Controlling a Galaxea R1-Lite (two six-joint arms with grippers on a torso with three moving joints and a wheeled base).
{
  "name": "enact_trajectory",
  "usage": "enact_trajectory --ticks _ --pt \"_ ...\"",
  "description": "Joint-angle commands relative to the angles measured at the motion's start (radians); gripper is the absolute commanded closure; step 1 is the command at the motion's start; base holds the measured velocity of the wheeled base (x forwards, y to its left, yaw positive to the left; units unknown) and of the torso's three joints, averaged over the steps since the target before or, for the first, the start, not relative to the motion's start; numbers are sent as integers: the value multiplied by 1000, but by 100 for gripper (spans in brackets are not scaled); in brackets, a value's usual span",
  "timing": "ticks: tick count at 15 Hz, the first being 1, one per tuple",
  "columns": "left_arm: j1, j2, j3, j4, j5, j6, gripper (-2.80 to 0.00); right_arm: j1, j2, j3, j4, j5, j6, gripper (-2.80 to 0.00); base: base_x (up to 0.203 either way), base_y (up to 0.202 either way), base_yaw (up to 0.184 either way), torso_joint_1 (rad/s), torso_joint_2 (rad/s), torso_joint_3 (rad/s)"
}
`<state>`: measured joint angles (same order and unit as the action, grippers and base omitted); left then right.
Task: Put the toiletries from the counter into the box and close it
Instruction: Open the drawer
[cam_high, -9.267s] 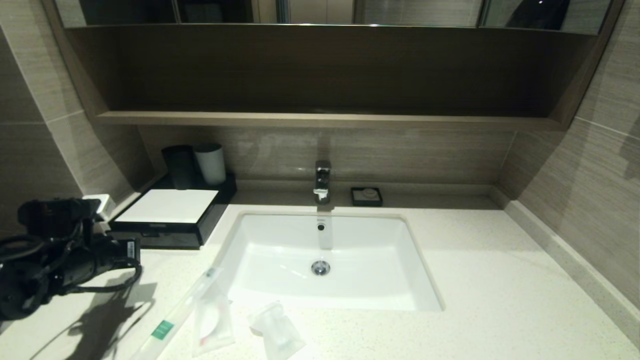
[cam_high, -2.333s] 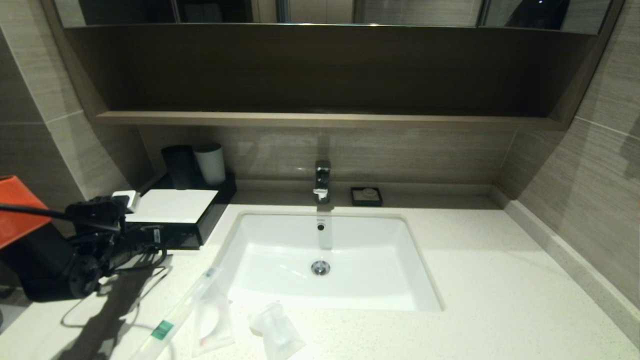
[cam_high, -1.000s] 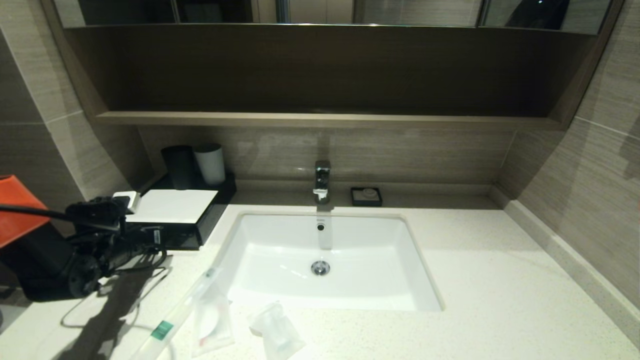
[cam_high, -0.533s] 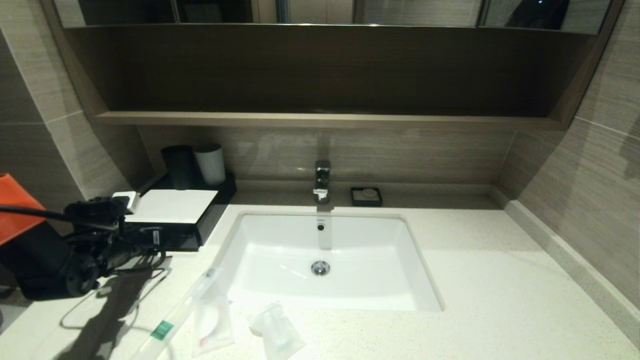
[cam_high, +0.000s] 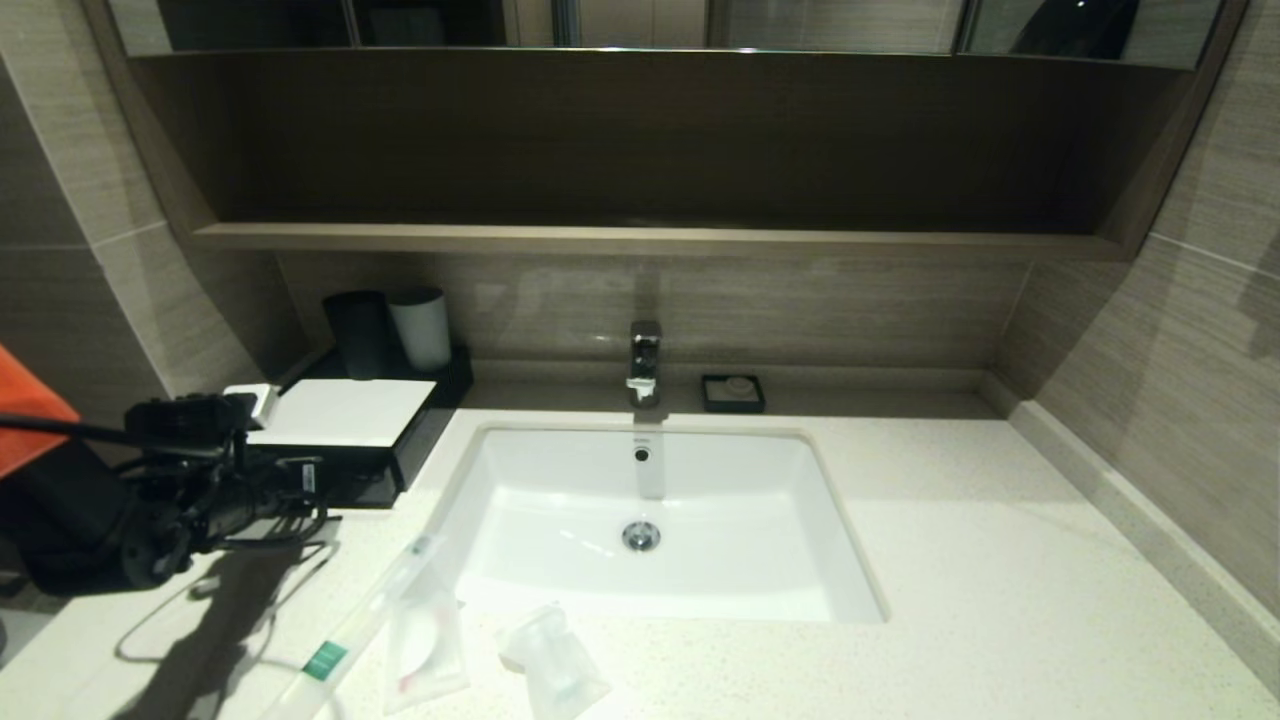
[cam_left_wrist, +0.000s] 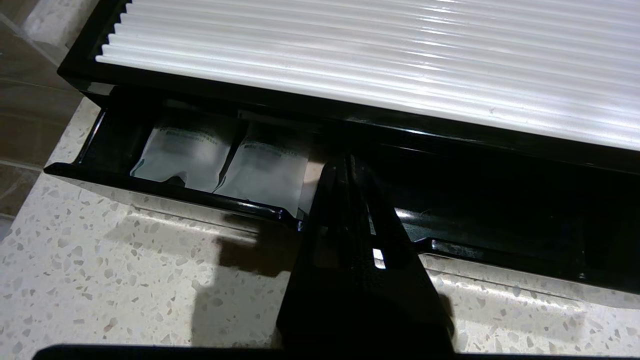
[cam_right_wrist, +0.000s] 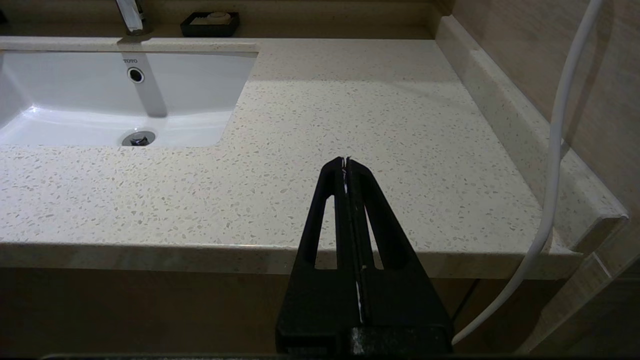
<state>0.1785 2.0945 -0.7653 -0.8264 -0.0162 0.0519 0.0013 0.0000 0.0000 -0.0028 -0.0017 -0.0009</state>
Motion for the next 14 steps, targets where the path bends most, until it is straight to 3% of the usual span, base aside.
enact_trajectory --ticks 1,14 --pt "0 -6 0 3 1 2 0 0 0 2 0 0 1 0 0 0 0 0 0 0" --pt "-2 -63 -3 114 1 2 0 0 0 2 0 0 -1 0 0 0 0 0 0 0"
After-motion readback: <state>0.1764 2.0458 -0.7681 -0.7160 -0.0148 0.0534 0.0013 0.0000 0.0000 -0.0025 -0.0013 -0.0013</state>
